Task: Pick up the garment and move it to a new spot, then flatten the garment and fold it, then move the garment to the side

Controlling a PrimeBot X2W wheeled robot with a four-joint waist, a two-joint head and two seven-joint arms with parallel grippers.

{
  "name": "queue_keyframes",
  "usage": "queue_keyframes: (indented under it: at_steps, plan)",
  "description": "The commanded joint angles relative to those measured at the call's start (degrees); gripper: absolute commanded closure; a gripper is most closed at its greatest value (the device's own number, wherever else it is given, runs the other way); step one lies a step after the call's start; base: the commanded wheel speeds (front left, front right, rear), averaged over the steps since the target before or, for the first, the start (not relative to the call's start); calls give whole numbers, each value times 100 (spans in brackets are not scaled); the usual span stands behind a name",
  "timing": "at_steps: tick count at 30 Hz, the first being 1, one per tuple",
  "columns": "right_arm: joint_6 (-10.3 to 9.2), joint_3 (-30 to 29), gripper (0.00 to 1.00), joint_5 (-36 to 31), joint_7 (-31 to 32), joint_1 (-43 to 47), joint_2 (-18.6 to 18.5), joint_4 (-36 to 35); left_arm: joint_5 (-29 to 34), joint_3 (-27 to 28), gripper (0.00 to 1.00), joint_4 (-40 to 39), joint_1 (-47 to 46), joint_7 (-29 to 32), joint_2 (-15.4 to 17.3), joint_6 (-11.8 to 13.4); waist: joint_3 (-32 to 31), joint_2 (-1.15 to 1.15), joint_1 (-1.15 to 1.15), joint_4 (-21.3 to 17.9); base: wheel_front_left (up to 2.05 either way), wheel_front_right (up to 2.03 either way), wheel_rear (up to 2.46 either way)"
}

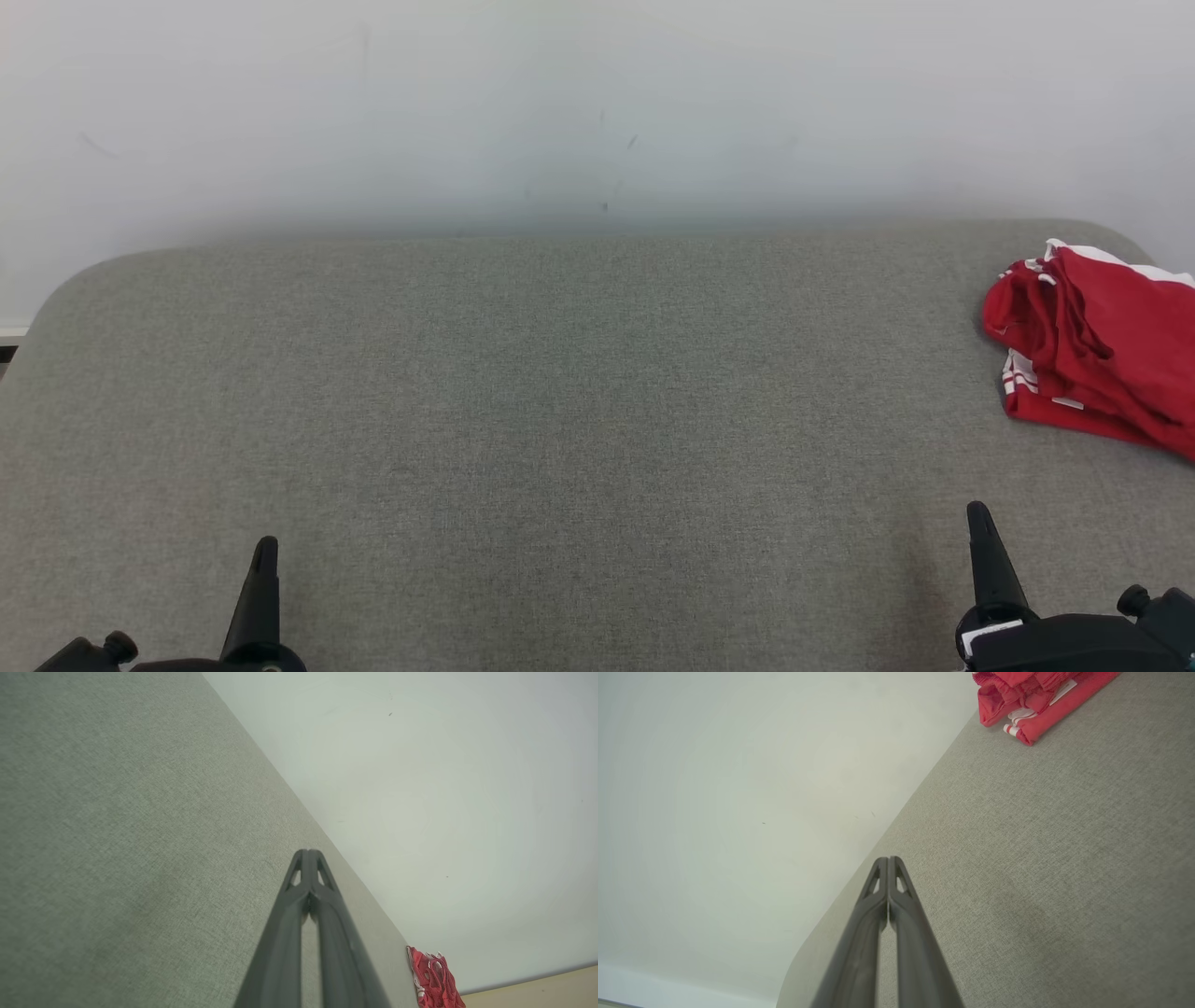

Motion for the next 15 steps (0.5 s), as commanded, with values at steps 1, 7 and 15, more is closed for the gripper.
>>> queue_keyframes:
  at_steps: [1,7,15]
  plan:
    - [3,-27,100,178,41,-102,-52,-38,-164,34,100,-33,-124,43,9,6,0,0,0,-2,0,0,0]
    - [3,-59,100,560,137,-157,-52,-12,-551,47,100,-10,-168,141,3,6,2,0,0,-13,0,0,0]
    - [3,-102,100,1034,257,-210,-51,22,-1023,61,100,17,-221,265,-4,7,4,0,0,-27,0,0,0]
